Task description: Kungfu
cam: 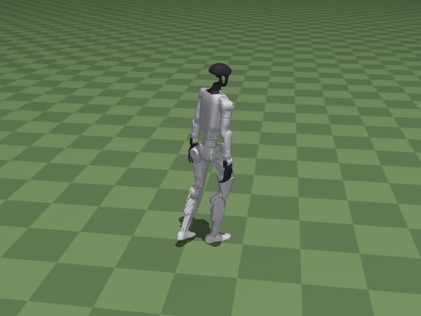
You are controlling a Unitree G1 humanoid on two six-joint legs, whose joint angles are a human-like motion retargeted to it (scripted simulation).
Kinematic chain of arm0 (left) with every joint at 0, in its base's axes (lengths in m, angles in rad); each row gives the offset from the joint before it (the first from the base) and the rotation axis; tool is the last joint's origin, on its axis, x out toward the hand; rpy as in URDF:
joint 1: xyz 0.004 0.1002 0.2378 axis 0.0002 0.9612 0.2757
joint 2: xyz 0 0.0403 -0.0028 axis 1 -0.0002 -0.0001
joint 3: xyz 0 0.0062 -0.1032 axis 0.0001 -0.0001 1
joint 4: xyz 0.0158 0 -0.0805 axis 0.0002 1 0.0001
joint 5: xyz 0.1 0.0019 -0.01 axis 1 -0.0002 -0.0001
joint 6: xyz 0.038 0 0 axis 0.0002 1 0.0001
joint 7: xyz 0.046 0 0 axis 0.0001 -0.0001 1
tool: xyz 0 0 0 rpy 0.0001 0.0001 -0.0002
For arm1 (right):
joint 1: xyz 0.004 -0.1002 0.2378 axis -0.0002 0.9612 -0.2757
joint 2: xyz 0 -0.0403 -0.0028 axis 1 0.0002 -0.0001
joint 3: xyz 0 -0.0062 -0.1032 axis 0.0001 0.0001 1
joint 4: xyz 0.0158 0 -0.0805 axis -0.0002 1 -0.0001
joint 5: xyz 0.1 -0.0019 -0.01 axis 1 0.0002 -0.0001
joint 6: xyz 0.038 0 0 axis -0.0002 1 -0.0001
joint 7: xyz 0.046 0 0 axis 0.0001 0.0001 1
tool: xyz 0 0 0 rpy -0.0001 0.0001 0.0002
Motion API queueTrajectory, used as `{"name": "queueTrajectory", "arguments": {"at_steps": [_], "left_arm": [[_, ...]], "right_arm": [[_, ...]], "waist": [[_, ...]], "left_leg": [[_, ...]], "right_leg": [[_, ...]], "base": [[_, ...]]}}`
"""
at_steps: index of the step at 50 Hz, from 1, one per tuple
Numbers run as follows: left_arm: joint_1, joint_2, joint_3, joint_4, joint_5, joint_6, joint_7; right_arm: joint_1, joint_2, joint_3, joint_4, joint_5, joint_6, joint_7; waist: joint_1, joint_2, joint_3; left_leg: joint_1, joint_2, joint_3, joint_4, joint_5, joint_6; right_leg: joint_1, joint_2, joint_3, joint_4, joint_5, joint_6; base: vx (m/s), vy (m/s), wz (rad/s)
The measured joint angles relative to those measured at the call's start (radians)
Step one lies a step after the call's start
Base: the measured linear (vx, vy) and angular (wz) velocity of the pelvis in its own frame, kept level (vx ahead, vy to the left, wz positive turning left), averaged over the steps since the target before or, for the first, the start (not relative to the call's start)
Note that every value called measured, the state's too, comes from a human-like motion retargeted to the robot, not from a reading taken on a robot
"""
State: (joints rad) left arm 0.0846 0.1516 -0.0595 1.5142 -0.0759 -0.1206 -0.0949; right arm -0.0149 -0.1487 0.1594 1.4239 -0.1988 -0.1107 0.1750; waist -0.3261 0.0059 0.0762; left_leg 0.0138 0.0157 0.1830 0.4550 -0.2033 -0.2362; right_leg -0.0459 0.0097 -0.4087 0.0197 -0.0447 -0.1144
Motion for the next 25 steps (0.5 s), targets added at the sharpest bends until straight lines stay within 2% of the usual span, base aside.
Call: {"name": "queueTrajectory", "arguments": {"at_steps": [2, 4, 7, 9, 13, 15, 17, 18, 21, 25], "left_arm": [[-0.009, 0.014, -0.002, 0.006, 0.115, 0.005, 0.010], [-0.033, 0.024, -0.016, 0.008, 0.221, 0.009, 0.034], [-0.093, 0.030, -0.047, 0.015, 0.353, 0.012, 0.059], [-0.135, 0.029, -0.049, 0.009, 0.433, 0.012, 0.049], [-0.177, 0.034, -0.045, -0.059, 0.537, -0.008, -0.006], [-0.187, 0.048, -0.052, -0.099, 0.557, -0.027, -0.040], [-0.194, 0.074, -0.048, -0.128, 0.573, -0.036, -0.088], [-0.191, 0.084, -0.047, -0.139, 0.578, -0.038, -0.107], [-0.164, 0.099, -0.031, -0.164, 0.576, -0.046, -0.119], [-0.116, 0.109, 0.029, -0.162, 0.539, -0.056, -0.087]], "right_arm": [[0.001, 0.000, 0.000, -0.002, 0.025, 0.004, 0.025], [0.002, -0.005, -0.006, -0.010, 0.059, 0.004, 0.048], [0.013, -0.008, -0.018, -0.030, 0.106, -0.004, 0.056], [0.019, -0.001, -0.026, -0.036, 0.118, -0.007, 0.049], [0.030, 0.036, -0.041, -0.037, 0.105, -0.004, -0.012], [0.035, 0.049, -0.044, -0.033, 0.098, -0.010, -0.066], [0.036, 0.065, -0.046, -0.023, 0.100, -0.016, -0.100], [0.038, 0.071, -0.055, -0.020, 0.104, -0.015, -0.105], [0.047, 0.074, -0.095, -0.027, 0.126, -0.026, -0.094], [0.058, 0.067, -0.119, -0.049, 0.130, -0.037, -0.037]], "waist": [[0.002, 0.003, -0.004], [0.011, 0.005, -0.002], [0.046, 0.010, 0.006], [0.057, 0.000, 0.007], [0.036, -0.025, 0.013], [0.022, -0.043, 0.013], [0.039, -0.061, 0.013], [0.054, -0.062, 0.010], [0.094, -0.057, -0.008], [0.056, -0.038, -0.045]], "left_leg": [[0.039, 0.003, -0.021, -0.030, 0.065, -0.009], [0.067, -0.012, -0.086, -0.079, 0.099, 0.012], [0.093, -0.029, -0.158, -0.200, 0.037, 0.049], [0.097, -0.044, -0.147, -0.250, -0.051, 0.098], [0.087, -0.067, -0.130, -0.340, -0.159, 0.190], [0.080, -0.087, -0.136, -0.361, -0.161, 0.208], [0.075, -0.095, -0.105, -0.388, -0.140, 0.210], [0.075, -0.092, -0.086, -0.403, -0.130, 0.210], [0.055, -0.081, -0.032, -0.434, -0.107, 0.216], [-0.019, -0.050, -0.028, -0.419, -0.087, 0.211]], "right_leg": [[-0.022, 0.001, 0.015, 0.003, 0.018, 0.008], [-0.045, 0.005, 0.026, 0.004, 0.039, 0.014], [-0.088, 0.019, 0.040, 0.005, 0.078, 0.028], [-0.120, 0.008, 0.042, 0.004, 0.109, 0.058], [-0.175, -0.035, 0.046, -0.001, 0.167, 0.178], [-0.192, -0.056, 0.083, -0.009, 0.179, 0.271], [-0.207, -0.047, 0.180, -0.015, 0.174, 0.334], [-0.208, -0.040, 0.210, -0.011, 0.167, 0.331], [-0.206, -0.031, 0.192, 0.026, 0.099, 0.274], [-0.180, -0.036, 0.126, 0.094, 0.026, 0.198]], "base": [[-0.30, 0.25, -0.32], [-0.33, 0.28, -0.52], [-0.35, 0.34, -0.55], [-0.38, 0.26, -0.31], [-0.47, 0.28, 0.05], [-0.38, 0.19, -0.01], [-0.38, 0.13, -0.70], [-0.33, 0.07, -0.99], [-0.29, 0.03, -0.91], [-0.23, -0.06, -0.12]]}}
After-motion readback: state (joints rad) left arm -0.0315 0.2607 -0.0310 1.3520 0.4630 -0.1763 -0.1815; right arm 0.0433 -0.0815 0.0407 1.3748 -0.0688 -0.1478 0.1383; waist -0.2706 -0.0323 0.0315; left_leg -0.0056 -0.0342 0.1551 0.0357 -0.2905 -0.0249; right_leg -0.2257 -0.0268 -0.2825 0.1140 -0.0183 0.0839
